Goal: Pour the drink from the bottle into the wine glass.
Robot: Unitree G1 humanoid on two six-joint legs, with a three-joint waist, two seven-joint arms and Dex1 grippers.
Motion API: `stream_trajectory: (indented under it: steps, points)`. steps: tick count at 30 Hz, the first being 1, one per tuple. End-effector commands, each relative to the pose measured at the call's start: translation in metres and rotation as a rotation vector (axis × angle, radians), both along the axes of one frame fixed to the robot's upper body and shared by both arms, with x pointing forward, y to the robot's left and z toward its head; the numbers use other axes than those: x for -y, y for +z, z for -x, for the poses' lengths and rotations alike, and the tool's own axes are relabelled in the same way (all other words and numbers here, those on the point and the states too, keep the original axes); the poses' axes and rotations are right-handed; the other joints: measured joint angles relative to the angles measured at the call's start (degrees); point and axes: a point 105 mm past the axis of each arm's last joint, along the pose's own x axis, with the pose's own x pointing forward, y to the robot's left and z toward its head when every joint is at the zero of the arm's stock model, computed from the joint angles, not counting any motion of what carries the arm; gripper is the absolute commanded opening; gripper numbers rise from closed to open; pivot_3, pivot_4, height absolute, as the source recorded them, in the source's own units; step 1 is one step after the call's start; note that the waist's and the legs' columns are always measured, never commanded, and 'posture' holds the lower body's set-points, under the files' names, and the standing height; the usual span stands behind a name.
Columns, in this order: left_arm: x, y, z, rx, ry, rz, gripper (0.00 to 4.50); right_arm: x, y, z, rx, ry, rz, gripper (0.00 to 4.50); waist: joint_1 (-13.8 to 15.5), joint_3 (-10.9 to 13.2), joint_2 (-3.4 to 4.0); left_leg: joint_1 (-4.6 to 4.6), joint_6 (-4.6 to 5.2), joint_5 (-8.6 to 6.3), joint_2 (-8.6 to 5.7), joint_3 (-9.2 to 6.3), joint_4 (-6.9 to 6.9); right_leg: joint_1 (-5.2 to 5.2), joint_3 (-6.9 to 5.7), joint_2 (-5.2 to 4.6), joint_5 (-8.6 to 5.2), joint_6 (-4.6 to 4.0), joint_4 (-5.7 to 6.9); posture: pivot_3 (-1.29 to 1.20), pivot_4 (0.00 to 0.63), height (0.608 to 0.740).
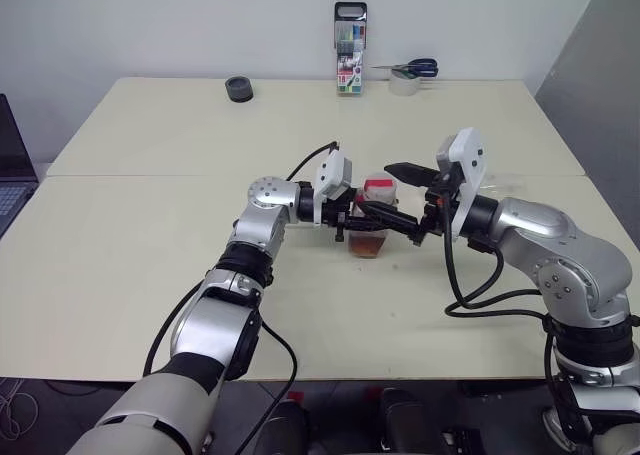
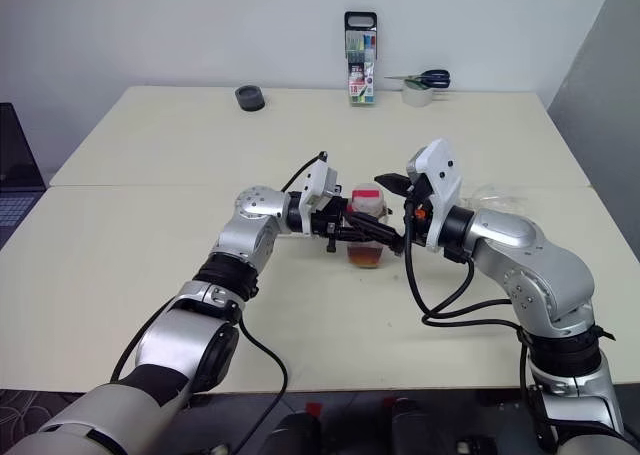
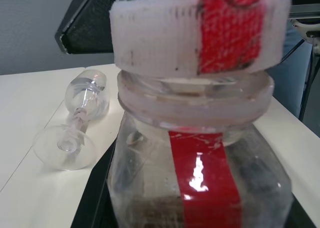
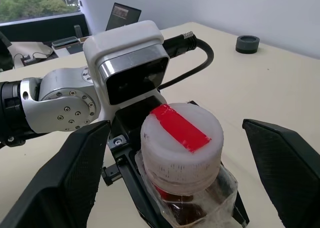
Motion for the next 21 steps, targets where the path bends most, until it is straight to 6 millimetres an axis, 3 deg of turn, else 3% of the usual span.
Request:
stream_trajectory:
  steps: [1, 4, 6, 16, 21]
  points:
    - [0.001, 0.017, 0.002, 0.073, -0.012, 0.036, 1.66, -0.003, 0.014, 0.003, 0.062, 0.013, -0.014, 3.28, 0.0, 0.0, 0.00, 0.00, 0.00, 0.00, 0.00, 0.00, 0.00, 0.00, 0.00, 0.00, 0.00, 0.00, 0.00, 0.00, 0.150, 0.740]
    - [0.001, 0.016, 0.002, 0.071, -0.012, 0.035, 1.66, -0.005, 0.013, 0.004, 0.066, 0.015, -0.011, 2.20, 0.0, 0.0, 0.00, 0.00, 0.00, 0.00, 0.00, 0.00, 0.00, 0.00, 0.00, 0.00, 0.00, 0.00, 0.00, 0.00, 0.150, 0.740]
    - [0.001, 0.016, 0.002, 0.071, -0.012, 0.034, 1.66, -0.006, 0.012, 0.005, 0.081, 0.013, 0.002, 1.80, 0.0, 0.0, 0.00, 0.00, 0.00, 0.00, 0.01, -0.01, 0.00, 0.00, -0.01, 0.00, 0.00, 0.00, 0.00, 0.00, 0.150, 0.740]
    - [0.000, 0.013, 0.002, 0.061, -0.004, 0.035, 1.65, -0.005, 0.013, 0.010, 0.304, -0.049, 0.143, 1.74, 0.0, 0.0, 0.00, 0.00, -0.01, 0.00, 0.00, 0.00, 0.00, 0.00, -0.01, 0.00, 0.00, 0.00, -0.01, 0.00, 0.150, 0.740]
    - [-0.004, 0.012, 0.000, 0.047, 0.028, 0.045, 1.65, 0.012, 0.028, 0.015, 0.296, -0.133, 0.008, 1.73, 0.0, 0.0, 0.00, -0.01, -0.01, 0.01, 0.00, -0.02, 0.00, 0.00, -0.01, -0.01, 0.00, 0.00, -0.02, 0.00, 0.150, 0.740]
